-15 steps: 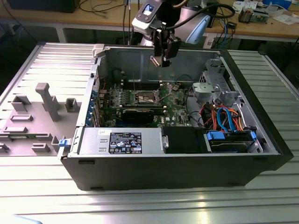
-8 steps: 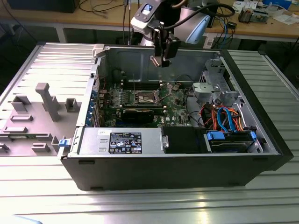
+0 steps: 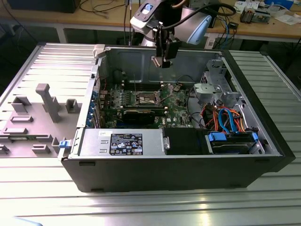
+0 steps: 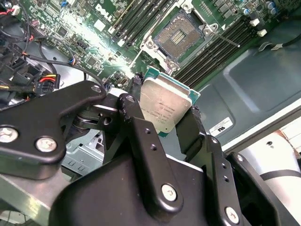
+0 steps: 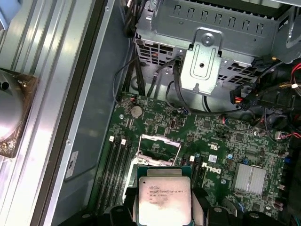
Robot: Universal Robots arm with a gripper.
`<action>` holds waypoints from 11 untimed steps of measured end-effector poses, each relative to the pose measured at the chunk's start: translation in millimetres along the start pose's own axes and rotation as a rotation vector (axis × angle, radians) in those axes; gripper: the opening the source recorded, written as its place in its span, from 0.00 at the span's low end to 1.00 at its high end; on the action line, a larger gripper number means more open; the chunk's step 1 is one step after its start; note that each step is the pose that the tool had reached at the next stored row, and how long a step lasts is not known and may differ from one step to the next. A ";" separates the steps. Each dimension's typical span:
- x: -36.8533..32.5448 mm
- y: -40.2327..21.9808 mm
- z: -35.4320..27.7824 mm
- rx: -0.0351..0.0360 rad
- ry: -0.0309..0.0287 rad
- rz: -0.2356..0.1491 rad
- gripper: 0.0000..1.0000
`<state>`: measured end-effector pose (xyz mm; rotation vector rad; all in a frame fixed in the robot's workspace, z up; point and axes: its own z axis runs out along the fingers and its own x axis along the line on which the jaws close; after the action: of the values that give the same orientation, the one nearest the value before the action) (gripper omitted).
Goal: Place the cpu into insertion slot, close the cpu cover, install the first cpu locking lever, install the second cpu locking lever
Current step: 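Place the cpu into insertion slot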
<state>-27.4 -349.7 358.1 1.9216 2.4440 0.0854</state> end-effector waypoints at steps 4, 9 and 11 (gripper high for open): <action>0.0 0.0 0.0 -0.0003 -0.0024 0.037 0.55; 0.0 0.0 0.0 -0.0006 -0.0046 0.073 0.55; 0.0 0.0 0.0 -0.0008 -0.0054 0.086 0.55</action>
<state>-27.4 -349.7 358.1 2.0238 2.3572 0.0831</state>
